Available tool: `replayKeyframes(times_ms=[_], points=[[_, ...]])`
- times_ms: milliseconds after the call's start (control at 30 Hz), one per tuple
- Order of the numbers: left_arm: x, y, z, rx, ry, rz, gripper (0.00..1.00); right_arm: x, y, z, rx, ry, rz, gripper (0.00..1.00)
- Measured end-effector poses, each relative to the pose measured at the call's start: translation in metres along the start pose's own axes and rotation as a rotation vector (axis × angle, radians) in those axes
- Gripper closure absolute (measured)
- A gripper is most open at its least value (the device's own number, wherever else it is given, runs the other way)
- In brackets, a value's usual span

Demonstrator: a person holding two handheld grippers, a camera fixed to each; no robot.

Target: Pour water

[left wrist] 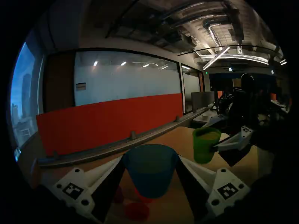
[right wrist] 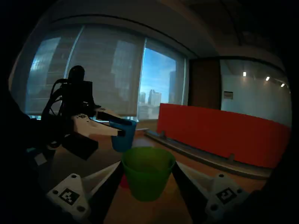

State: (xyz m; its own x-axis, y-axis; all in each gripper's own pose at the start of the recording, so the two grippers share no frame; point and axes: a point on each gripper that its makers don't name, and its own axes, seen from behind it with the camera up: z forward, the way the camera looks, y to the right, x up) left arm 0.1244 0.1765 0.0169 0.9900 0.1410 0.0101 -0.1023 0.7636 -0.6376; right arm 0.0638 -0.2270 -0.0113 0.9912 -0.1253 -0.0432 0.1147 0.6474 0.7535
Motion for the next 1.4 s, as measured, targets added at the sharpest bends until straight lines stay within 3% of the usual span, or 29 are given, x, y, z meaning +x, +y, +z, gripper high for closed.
replayKeyframes(times_ms=[167,667,1400], points=[[-0.014,0.004,-0.003,-0.015,-0.026,-0.013,0.11,-0.002,0.006,-0.005,-0.012,-0.015,0.005,0.09],[-0.056,0.028,-0.003,-0.081,-0.140,0.031,0.11,-0.022,0.013,-0.008,-0.011,-0.106,-0.005,0.09],[-0.126,0.063,-0.003,-0.197,-0.349,0.092,0.10,-0.063,0.012,-0.006,0.049,-0.255,-0.019,0.09]])
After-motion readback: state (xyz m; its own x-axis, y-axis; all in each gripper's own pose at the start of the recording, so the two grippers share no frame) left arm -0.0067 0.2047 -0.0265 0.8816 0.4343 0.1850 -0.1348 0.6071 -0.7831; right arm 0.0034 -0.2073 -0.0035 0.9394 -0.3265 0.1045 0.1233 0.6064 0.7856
